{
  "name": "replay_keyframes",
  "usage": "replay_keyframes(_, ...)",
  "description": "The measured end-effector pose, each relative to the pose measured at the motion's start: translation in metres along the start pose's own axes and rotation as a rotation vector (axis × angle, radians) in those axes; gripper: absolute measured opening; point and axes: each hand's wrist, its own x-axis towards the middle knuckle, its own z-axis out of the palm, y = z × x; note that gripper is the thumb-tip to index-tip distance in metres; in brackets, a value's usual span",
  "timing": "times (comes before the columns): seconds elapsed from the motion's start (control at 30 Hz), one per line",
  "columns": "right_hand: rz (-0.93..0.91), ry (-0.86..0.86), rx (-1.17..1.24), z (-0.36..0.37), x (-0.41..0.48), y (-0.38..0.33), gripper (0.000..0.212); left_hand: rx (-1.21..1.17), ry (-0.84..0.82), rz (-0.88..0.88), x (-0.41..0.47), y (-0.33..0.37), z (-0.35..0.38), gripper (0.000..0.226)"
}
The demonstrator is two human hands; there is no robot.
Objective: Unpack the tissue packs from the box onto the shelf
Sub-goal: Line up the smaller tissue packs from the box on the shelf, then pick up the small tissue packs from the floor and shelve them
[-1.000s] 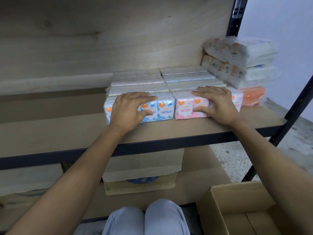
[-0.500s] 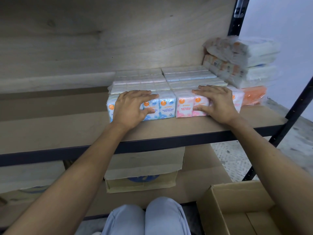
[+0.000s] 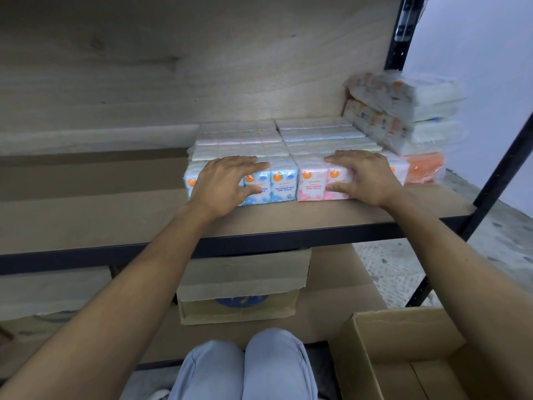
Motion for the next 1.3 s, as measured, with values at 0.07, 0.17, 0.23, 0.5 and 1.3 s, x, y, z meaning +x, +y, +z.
replay_keyframes(0.07, 0.008, -0.023, 0.010, -0.003, 0.001, -0.003, 0.066, -0.012, -0.010, -0.001, 0.000, 0.002, -0.003, 0.054)
replay_keyframes(0.17, 0.021, -0.036, 0.020, -0.009, -0.001, -0.010, 0.064, -0.001, -0.044, 0.000, 0.000, 0.006, -0.006, 0.056)
replay_keyframes(0.23, 0.019, -0.043, 0.025, -0.012, -0.003, -0.016, 0.062, 0.003, -0.069, -0.028, -0.001, 0.009, -0.008, 0.058)
replay_keyframes(0.5, 0.036, -0.056, 0.060, -0.018, -0.018, -0.055, 0.054, -0.030, -0.048, -0.085, -0.030, 0.016, -0.028, 0.055)
replay_keyframes(1.3, 0.117, -0.210, 0.102, 0.122, -0.192, -0.247, 0.048, -0.041, -0.249, -0.319, -0.267, 0.033, 0.026, 0.052)
